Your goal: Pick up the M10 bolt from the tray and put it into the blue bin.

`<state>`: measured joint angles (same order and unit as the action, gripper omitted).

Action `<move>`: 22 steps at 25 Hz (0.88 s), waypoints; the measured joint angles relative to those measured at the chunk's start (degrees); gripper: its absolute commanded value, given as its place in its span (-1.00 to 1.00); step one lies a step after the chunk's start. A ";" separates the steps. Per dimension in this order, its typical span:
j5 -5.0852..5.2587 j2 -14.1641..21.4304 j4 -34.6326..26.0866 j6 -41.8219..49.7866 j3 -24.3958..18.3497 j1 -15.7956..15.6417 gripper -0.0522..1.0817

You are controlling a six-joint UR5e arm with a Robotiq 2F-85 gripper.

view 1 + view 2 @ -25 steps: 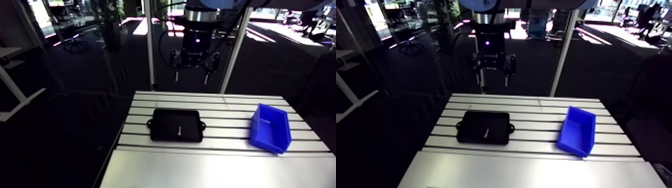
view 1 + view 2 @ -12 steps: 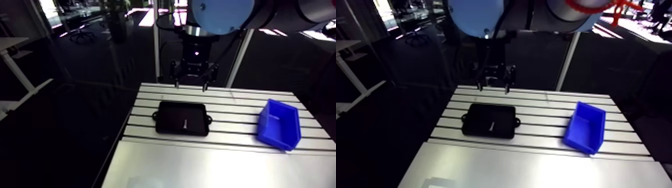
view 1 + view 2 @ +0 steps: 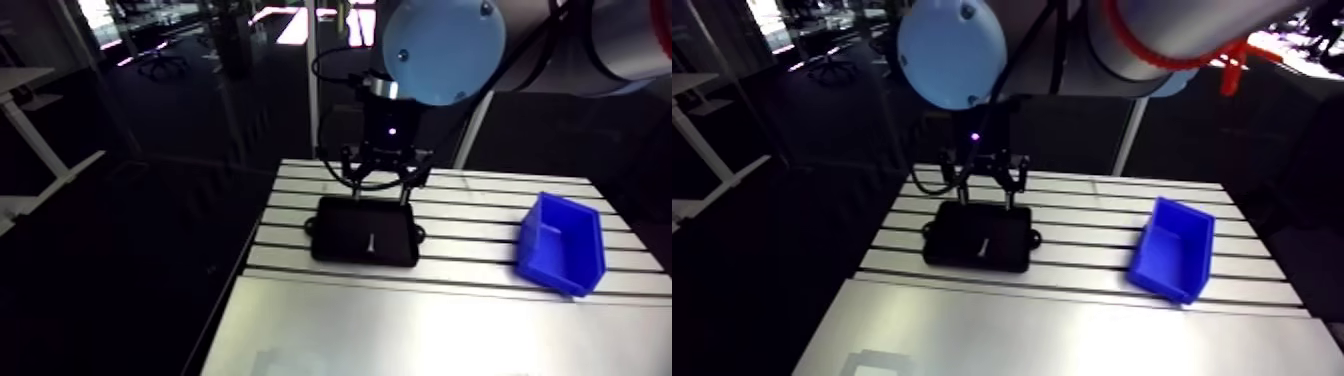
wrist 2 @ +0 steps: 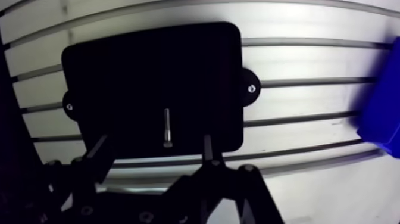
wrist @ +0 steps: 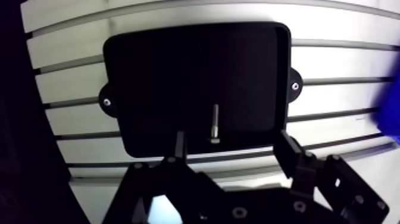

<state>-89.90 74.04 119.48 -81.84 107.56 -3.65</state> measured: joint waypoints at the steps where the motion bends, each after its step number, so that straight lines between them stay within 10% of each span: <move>1: 0.00 -0.21 0.44 -0.04 0.39 0.01 -0.42; 22: -0.32 -4.34 7.51 -0.61 4.96 0.10 -0.19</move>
<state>-90.22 69.70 127.00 -82.45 112.52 -3.55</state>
